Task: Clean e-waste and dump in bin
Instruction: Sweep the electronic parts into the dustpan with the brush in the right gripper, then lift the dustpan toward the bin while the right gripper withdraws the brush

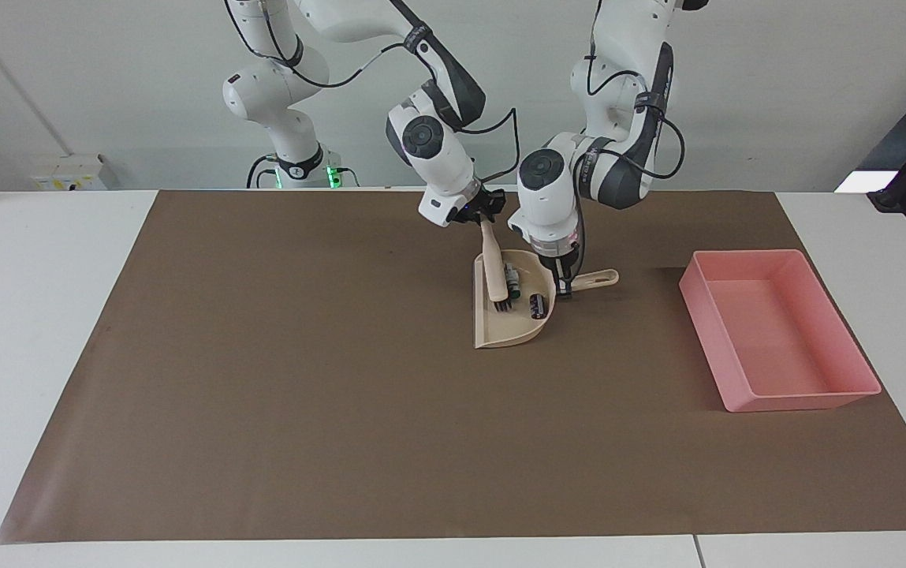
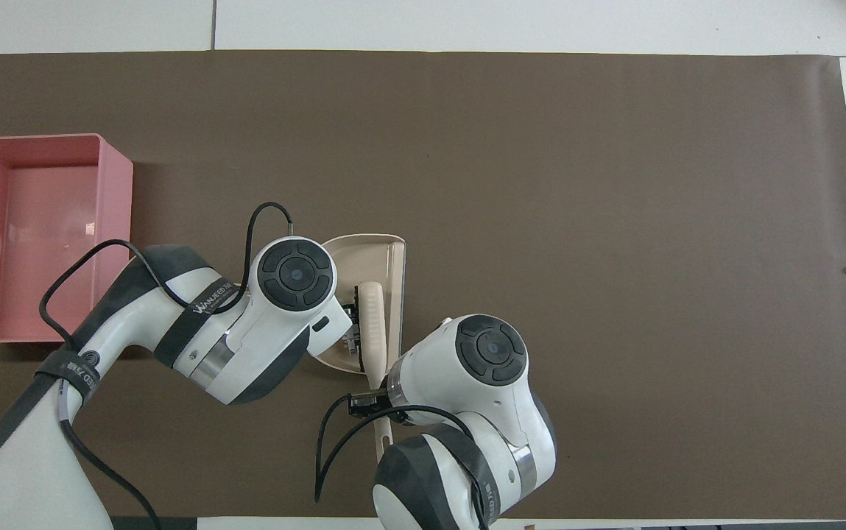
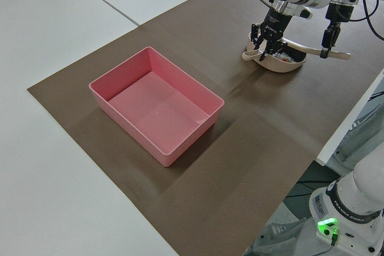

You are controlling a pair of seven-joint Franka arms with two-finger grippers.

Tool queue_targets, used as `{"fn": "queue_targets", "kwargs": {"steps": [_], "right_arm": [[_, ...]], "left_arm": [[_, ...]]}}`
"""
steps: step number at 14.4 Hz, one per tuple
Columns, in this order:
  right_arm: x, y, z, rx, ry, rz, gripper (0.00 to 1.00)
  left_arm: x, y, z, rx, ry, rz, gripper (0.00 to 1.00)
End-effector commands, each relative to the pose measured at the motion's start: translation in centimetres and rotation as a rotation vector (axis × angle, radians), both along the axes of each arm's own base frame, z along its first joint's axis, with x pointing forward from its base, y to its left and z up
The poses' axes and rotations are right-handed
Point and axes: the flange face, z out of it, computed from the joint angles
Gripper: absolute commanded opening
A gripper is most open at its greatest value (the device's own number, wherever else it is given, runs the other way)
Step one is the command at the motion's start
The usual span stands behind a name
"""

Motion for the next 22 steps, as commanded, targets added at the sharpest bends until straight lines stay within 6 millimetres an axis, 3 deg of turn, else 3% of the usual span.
{"fn": "queue_targets", "kwargs": {"steps": [1, 10, 14, 17, 18, 22], "right_arm": [[-0.1, -0.4, 1.6, 0.023, 0.008, -0.002, 0.00], [-0.9, -1.5, 2.3, -0.135, 0.010, 0.018, 0.01], [-1.6, -3.3, 7.8, -0.128, 0.003, -0.005, 0.01], [-0.7, -7.6, 11.8, -0.151, -0.027, -0.029, 0.01], [0.3, -10.3, 12.9, -0.177, -0.036, -0.052, 0.01], [4.4, -20.7, 13.0, -0.326, -0.073, -0.049, 0.01]], "left_arm": [[-0.1, -0.5, -0.4, -0.040, 0.006, -0.022, 0.00], [1.1, 0.1, -0.1, -0.203, 0.043, -0.009, 0.00], [1.3, 0.2, 0.0, -0.220, 0.037, -0.004, 0.00], [1.6, 0.6, -0.1, -0.227, 0.030, 0.001, 0.00], [1.7, 0.6, -0.1, -0.232, 0.022, 0.001, 0.00], [3.4, 3.2, 0.0, -0.349, 0.064, -0.031, 0.00]]}}
